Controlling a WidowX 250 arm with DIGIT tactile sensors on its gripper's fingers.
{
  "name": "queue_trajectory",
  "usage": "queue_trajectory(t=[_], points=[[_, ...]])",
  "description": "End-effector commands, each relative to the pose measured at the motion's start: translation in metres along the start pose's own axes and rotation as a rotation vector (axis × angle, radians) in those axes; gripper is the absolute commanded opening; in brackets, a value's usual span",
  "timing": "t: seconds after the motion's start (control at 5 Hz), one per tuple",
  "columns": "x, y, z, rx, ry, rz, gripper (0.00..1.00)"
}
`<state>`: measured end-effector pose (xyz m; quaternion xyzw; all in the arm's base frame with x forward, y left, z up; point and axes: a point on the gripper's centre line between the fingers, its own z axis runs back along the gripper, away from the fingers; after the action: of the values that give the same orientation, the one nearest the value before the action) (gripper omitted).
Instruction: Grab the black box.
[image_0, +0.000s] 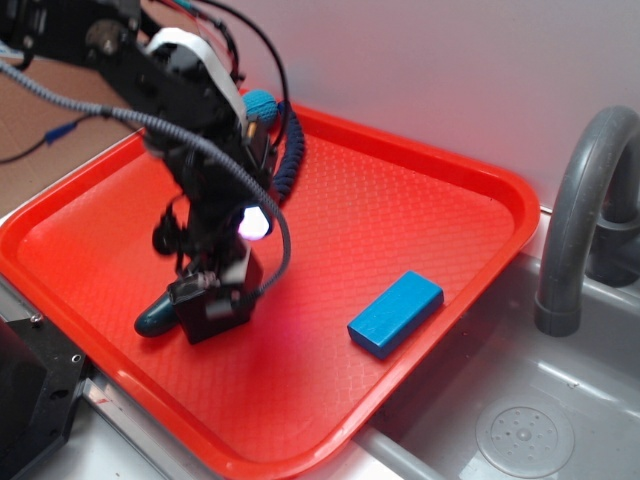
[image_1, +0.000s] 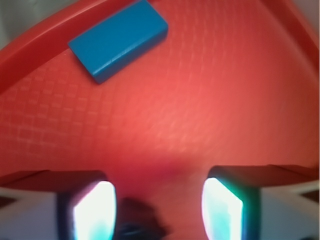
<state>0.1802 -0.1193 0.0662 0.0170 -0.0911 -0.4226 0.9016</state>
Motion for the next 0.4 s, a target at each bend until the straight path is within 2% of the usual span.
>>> queue_trajectory(t=[0.0, 0.2], points=[[-0.009, -0.034, -0.005, 0.04, 0.106, 0.231, 1.0], [-0.02, -0.028, -0.02, 0.041, 0.176, 0.249, 1.0]])
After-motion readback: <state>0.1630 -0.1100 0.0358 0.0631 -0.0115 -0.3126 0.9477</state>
